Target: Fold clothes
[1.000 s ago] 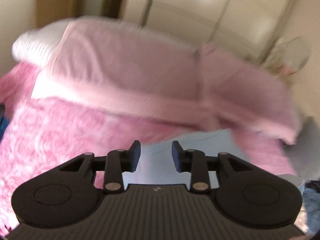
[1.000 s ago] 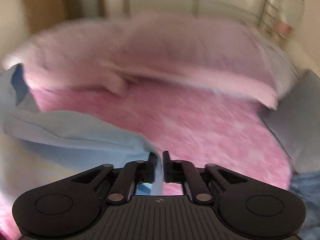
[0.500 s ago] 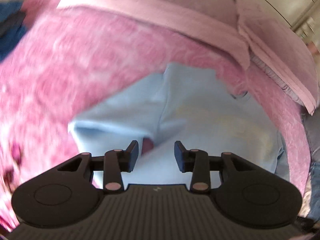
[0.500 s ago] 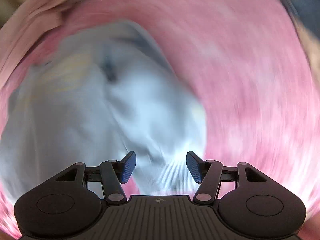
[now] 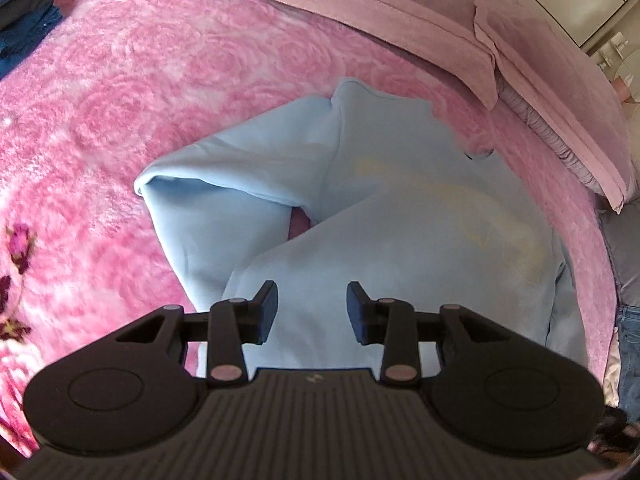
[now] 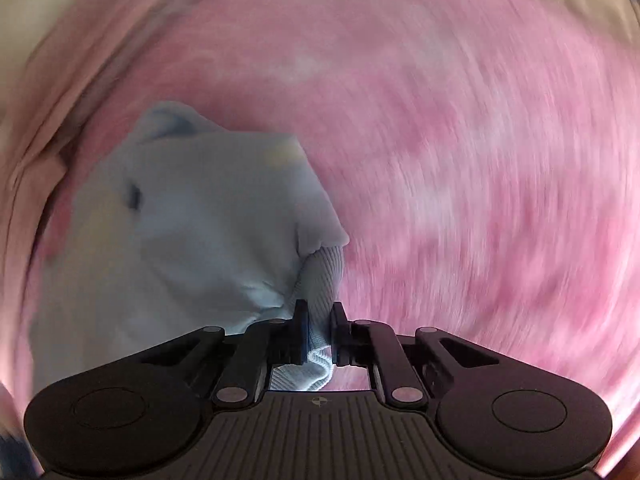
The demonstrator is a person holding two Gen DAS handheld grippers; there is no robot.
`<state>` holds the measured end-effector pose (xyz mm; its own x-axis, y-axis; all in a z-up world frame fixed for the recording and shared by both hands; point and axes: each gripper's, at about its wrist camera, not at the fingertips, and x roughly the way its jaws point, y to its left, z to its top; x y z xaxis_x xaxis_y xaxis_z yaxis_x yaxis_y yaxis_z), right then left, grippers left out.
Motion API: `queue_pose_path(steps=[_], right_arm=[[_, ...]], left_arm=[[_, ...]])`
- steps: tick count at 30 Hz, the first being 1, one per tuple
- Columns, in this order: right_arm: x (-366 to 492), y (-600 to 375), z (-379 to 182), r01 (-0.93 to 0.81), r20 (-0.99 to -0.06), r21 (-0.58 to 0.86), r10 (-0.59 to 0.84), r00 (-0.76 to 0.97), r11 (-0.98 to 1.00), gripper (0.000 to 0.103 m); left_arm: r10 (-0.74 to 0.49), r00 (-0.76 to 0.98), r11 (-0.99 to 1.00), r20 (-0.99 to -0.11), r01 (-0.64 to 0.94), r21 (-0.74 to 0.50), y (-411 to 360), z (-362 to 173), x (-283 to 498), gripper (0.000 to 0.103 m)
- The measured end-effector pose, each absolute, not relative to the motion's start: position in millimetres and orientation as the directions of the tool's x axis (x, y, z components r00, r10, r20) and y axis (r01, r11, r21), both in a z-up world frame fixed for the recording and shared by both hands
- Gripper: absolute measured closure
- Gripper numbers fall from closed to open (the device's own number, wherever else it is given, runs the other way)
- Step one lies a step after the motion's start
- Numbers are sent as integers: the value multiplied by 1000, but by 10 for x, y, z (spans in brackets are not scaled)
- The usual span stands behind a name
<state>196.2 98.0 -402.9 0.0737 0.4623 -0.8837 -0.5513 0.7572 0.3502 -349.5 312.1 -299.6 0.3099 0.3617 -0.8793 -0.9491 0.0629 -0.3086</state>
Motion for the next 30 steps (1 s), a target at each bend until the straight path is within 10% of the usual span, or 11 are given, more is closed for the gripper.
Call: queue_pose_path(steps=[6, 8, 13, 21, 25, 30], right_arm=[[2595, 1214, -3115, -707, -761, -210, 341, 552, 676, 94], [2906, 1274, -3107, -663, -773, -290, 240, 587, 690, 76], [2843, 1287, -2949, -649, -798, -84, 339, 498, 756, 29], [1539, 1398, -3593, -705, -920, 182, 372, 125, 686, 29], [1221, 1401, -3618, -700, -929, 187, 356, 103, 689, 29], [945, 1385, -3550, -684, -930, 183, 350, 113, 706, 29]], left_arm=[[405, 245, 51, -881, -968, -245, 3141, -2915, -3761, 71], [416, 218, 31, -883, -974, -225, 3168, -2937, -3868, 71], [422, 167, -24, -891, -981, -195, 3251, -3066, -4107, 64], [360, 290, -210, -887, -901, -380, 3468, -3684, -4423, 58], [342, 374, -224, -862, -858, -461, 3570, -3945, -4441, 102], [532, 243, 144, -811, -970, -197, 3666, -3420, -4272, 102]])
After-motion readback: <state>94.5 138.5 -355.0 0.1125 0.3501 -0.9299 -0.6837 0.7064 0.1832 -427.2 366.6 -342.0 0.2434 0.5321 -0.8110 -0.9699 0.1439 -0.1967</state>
